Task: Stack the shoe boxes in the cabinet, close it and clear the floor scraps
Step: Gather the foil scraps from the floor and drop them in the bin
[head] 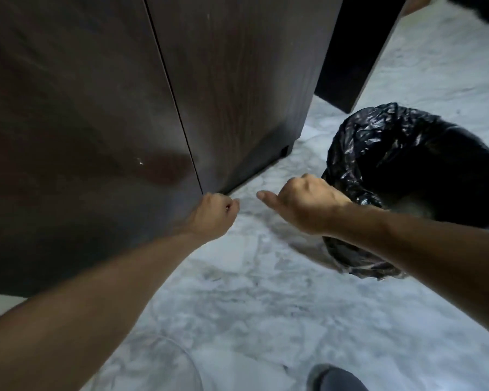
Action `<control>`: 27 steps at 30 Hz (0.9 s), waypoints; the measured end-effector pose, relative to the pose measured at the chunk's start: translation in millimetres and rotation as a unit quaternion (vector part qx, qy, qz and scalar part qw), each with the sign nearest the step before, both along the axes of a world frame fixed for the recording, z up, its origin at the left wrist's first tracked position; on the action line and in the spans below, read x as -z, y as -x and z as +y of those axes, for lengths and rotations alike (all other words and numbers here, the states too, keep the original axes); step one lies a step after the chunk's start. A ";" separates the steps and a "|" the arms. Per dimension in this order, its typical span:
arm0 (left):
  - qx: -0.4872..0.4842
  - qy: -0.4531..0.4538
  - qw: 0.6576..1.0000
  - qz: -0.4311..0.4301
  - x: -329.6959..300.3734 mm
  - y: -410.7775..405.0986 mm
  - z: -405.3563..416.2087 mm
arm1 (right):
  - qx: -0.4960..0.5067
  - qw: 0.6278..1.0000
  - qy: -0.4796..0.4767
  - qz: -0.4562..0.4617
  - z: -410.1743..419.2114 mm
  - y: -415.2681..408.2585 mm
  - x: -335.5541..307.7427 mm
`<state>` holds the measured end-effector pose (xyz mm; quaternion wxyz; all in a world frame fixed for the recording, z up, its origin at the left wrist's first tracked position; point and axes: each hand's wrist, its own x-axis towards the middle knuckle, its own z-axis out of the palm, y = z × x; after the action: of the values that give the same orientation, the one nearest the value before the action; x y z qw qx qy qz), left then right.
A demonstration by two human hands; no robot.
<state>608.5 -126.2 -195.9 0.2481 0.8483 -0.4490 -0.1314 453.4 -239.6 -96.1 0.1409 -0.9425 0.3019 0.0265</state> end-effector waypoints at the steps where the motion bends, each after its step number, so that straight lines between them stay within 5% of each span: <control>1: 0.004 -0.013 1.000 0.016 -17.3 0.5 -4.2 | -0.002 1.000 0.003 0.000 -2.4 5.3 -16.4; 7: 0.046 -0.033 0.998 0.010 -122.5 18.6 -30.6 | 0.059 0.998 -0.010 -0.021 -41.5 52.5 -88.9; 13: 0.066 -0.018 0.998 0.001 -199.1 80.4 -85.9 | 0.250 0.958 -0.105 -0.088 -95.4 100.2 -85.7; 27: 0.017 0.049 0.999 0.003 -149.5 167.7 -186.9 | 0.402 0.897 -0.087 -0.163 -151.2 139.1 -55.8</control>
<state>440.8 -313.1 -46.4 0.2888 0.8268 -0.4686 -0.1159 314.3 -390.8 -40.4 0.2684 -0.7159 0.6243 -0.1602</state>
